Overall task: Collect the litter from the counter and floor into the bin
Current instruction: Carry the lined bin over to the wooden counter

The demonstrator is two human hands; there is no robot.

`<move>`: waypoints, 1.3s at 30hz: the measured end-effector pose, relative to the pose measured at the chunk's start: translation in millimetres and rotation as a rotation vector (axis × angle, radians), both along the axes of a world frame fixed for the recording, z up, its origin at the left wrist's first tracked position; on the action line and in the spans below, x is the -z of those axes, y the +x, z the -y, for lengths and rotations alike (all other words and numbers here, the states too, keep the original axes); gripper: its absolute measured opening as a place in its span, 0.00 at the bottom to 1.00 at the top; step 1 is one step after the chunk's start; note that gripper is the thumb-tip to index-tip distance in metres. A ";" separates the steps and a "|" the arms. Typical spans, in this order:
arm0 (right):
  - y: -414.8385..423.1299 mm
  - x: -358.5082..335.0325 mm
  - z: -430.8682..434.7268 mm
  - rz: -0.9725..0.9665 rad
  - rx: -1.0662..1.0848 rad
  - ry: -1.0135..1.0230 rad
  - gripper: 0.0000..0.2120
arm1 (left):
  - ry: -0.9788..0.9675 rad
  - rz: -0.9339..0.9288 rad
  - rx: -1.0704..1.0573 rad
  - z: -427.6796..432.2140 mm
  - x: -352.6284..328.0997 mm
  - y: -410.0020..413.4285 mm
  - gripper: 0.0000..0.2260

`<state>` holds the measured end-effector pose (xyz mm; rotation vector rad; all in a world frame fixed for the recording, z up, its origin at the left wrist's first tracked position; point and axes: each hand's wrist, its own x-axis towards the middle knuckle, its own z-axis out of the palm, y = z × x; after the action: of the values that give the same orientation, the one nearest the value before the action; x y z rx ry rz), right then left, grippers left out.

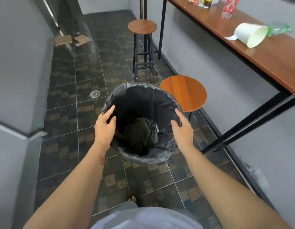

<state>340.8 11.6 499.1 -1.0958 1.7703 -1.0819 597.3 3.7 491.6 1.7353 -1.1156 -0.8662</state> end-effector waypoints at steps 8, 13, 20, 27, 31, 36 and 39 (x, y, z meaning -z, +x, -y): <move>82.1 -8.0 90.9 0.019 -0.074 -0.010 0.22 | 0.002 -0.045 -0.046 78.1 -11.6 83.9 0.19; 100.5 -11.4 168.9 0.014 -0.064 -0.038 0.22 | -0.036 -0.111 -0.038 150.3 -17.2 100.8 0.19; 92.9 -17.9 297.2 0.040 0.012 -0.047 0.21 | -0.058 -0.192 0.035 289.3 -28.9 93.0 0.21; 55.6 -37.4 396.2 0.053 0.170 -0.057 0.21 | -0.074 -0.247 0.175 429.1 -44.1 50.4 0.24; 33.2 -40.0 427.1 0.034 0.282 -0.049 0.21 | -0.049 -0.271 0.282 487.0 -48.1 21.6 0.25; 11.8 -30.1 456.3 0.042 0.450 -0.031 0.22 | -0.009 -0.280 0.435 553.5 -50.1 -17.3 0.25; 2.5 -27.9 470.7 0.034 0.592 -0.002 0.21 | 0.035 -0.284 0.508 592.2 -47.2 -37.5 0.24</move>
<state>343.3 -459.1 527.0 -0.5482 2.1261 -1.4304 559.7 -588.5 538.8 1.3133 -1.3698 -1.3991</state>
